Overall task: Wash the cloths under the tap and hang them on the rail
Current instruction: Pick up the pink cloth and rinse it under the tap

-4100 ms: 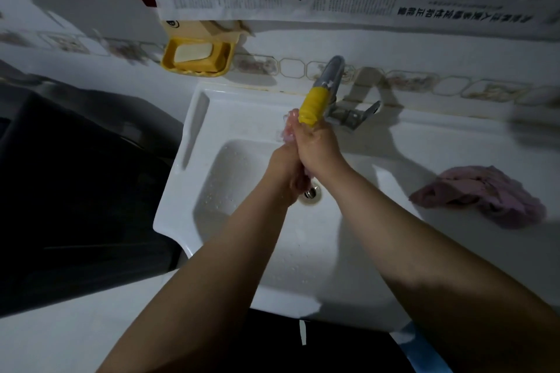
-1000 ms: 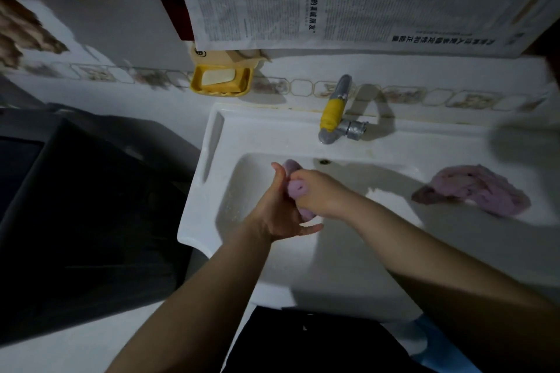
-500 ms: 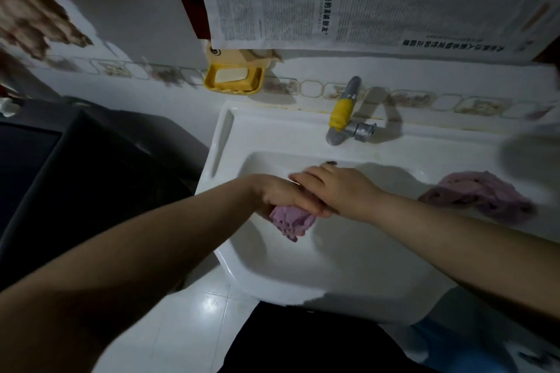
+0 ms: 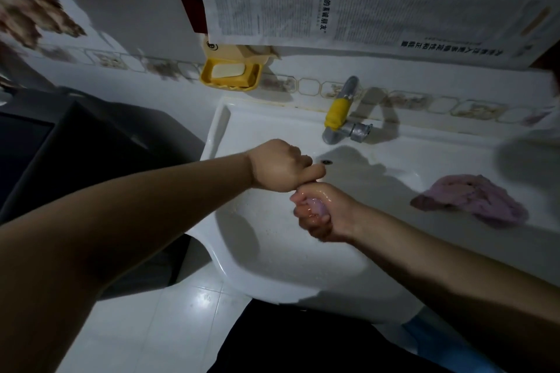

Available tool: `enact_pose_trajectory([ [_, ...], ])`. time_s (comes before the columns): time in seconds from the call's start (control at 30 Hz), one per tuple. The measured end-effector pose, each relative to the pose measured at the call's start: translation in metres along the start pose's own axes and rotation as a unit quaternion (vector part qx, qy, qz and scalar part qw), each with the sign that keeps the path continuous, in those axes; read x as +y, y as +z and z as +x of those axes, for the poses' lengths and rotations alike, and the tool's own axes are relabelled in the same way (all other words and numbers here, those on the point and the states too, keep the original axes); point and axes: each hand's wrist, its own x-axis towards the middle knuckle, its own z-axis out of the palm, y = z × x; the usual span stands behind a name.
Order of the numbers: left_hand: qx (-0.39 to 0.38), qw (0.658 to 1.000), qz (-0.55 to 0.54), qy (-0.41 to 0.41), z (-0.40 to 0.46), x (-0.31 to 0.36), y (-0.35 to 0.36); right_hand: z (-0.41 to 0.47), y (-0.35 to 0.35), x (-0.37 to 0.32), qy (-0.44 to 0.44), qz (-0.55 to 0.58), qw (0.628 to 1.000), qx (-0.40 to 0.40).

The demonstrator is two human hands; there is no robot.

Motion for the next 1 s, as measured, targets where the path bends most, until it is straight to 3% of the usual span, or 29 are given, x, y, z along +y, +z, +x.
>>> enact_pose_trajectory([
  [0.13, 0.049, 0.998, -0.035, 0.035, 0.005, -0.008, -0.009, -0.011, 0.008, 0.0, -0.004, 0.122, 0.987, -0.102],
  [0.23, 0.015, 1.0, -0.023, 0.008, -0.004, -0.007, -0.005, -0.01, 0.006, 0.0, -0.01, 0.137, 0.987, -0.083],
  [0.3, -0.093, 0.989, -0.027, -0.112, -0.011, 0.002, 0.0, -0.007, 0.002, -0.002, -0.028, 0.115, 0.993, 0.004],
  [0.33, -0.183, 0.959, -0.047, -0.213, -0.01, 0.009, -0.002, -0.004, -0.002, -0.002, -0.05, 0.091, 0.992, 0.071],
  [0.37, -0.277, 0.899, -0.094, -0.325, -0.01, 0.015, -0.004, -0.002, -0.007, -0.001, -0.086, 0.067, 0.984, 0.143],
  [0.4, -0.352, 0.807, -0.189, -0.435, -0.009, 0.018, -0.006, 0.0, -0.014, 0.002, -0.137, 0.037, 0.968, 0.209],
  [0.47, -0.374, 0.559, -0.452, -0.586, -0.013, 0.02, -0.006, 0.001, -0.026, 0.018, -0.284, -0.14, 0.892, 0.323],
  [0.5, -0.353, 0.454, -0.555, -0.601, -0.017, 0.02, -0.007, 0.004, -0.032, 0.027, -0.34, -0.316, 0.807, 0.364],
  [0.53, -0.338, 0.381, -0.636, -0.58, -0.021, 0.02, -0.008, 0.008, -0.037, 0.036, -0.364, -0.499, 0.687, 0.384],
  [0.6, -0.328, 0.274, -0.775, -0.465, -0.024, 0.024, -0.01, 0.016, -0.042, 0.041, -0.408, -0.699, 0.449, 0.377],
  [0.63, -0.324, 0.235, -0.827, -0.396, -0.022, 0.028, -0.011, 0.019, -0.042, 0.038, -0.462, -0.709, 0.388, 0.364],
  [0.67, -0.319, 0.209, -0.858, -0.345, -0.019, 0.033, -0.014, 0.023, -0.041, 0.032, -0.523, -0.686, 0.366, 0.349],
  [0.77, -0.306, 0.168, -0.894, -0.282, -0.016, 0.043, -0.027, 0.021, -0.024, 0.001, -0.629, -0.63, 0.326, 0.318],
  [0.87, -0.269, 0.148, -0.908, -0.287, -0.026, 0.035, -0.043, 0.009, -0.016, -0.023, -0.62, -0.671, 0.27, 0.305],
  [0.93, -0.266, 0.191, -0.885, -0.331, -0.03, 0.028, -0.051, -0.004, -0.006, -0.03, -0.532, -0.755, 0.266, 0.277],
  [1.0, -0.304, 0.294, -0.812, -0.404, -0.029, 0.028, -0.05, -0.008, 0.0, -0.033, -0.36, -0.841, 0.306, 0.262],
])
